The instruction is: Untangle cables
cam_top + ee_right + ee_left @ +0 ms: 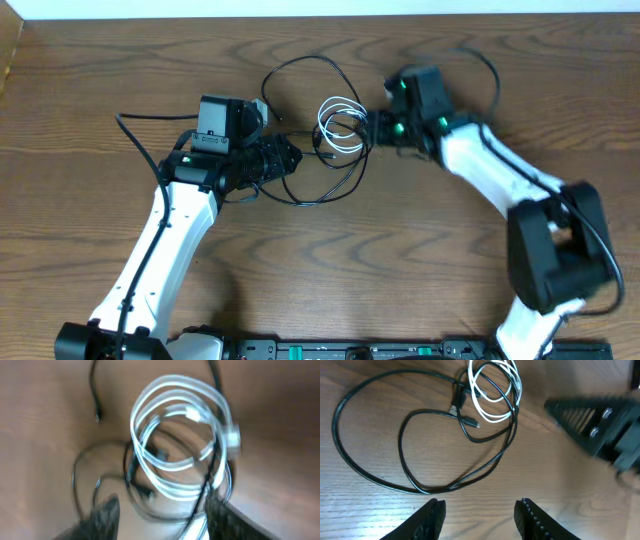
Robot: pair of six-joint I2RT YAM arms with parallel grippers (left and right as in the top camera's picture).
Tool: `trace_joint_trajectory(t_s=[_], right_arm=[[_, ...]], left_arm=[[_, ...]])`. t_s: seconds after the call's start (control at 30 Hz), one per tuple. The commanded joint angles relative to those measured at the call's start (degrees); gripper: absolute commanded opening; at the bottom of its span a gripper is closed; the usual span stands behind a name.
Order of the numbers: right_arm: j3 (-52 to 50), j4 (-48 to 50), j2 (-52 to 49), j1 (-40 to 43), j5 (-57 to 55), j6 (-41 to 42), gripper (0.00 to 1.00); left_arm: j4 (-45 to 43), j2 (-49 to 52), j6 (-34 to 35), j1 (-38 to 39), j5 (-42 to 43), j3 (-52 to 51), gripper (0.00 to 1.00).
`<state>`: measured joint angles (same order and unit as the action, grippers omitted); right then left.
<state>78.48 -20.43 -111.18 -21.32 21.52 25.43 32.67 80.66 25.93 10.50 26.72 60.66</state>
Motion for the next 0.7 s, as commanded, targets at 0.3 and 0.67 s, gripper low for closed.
trace_joint_trajectory(t_s=[0.3,0.67], right_arm=[[34.01,-8.15,-22.95,-4.63,-2.54,-2.54,0.47],[34.01,-6.03,-30.51,-9.66,-7.67,5.66,0.44]], left_arm=[[5.11,-0.28,2.49,-2.32,-7.93,0.33,0.49],[9.11,-0.28,2.23,-5.62,-8.00,0.33,0.49]])
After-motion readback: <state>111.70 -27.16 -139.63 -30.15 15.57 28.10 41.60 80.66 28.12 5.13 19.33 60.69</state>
